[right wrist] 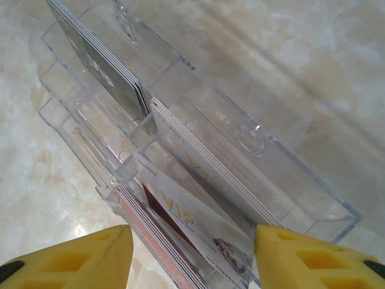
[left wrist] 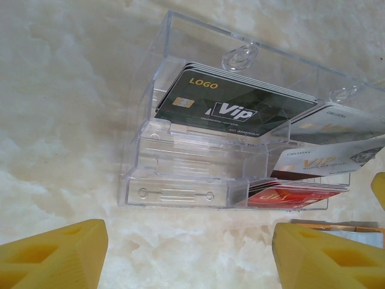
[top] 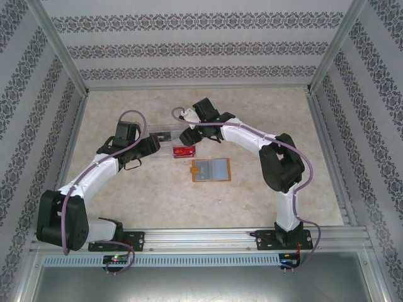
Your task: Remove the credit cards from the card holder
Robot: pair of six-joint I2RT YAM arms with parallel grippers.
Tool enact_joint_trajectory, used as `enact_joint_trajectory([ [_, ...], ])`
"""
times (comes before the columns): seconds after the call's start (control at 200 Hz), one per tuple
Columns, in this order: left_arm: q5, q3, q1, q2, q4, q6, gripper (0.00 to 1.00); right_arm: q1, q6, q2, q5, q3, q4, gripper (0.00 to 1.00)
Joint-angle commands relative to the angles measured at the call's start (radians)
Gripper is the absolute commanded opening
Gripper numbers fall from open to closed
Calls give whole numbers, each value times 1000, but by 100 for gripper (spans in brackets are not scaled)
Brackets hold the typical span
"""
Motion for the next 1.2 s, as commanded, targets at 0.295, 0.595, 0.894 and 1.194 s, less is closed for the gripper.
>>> enact_joint_trajectory([
  [0.295,3,-7,-5,-17,-7,-7,73,33,-68,-30,-5,-15,-27,50],
  [0.595,10,-9,-5,-24,-4,-7,73,71,-123,-20,108,7,-69,47],
  [0.894,18,-18,-4,-53,-4,-13,73,78,-264,55,180,164,-219,42],
  [1.194,17,-24,-4,-85,-10,-13,73,85,-353,144,201,263,-319,42],
])
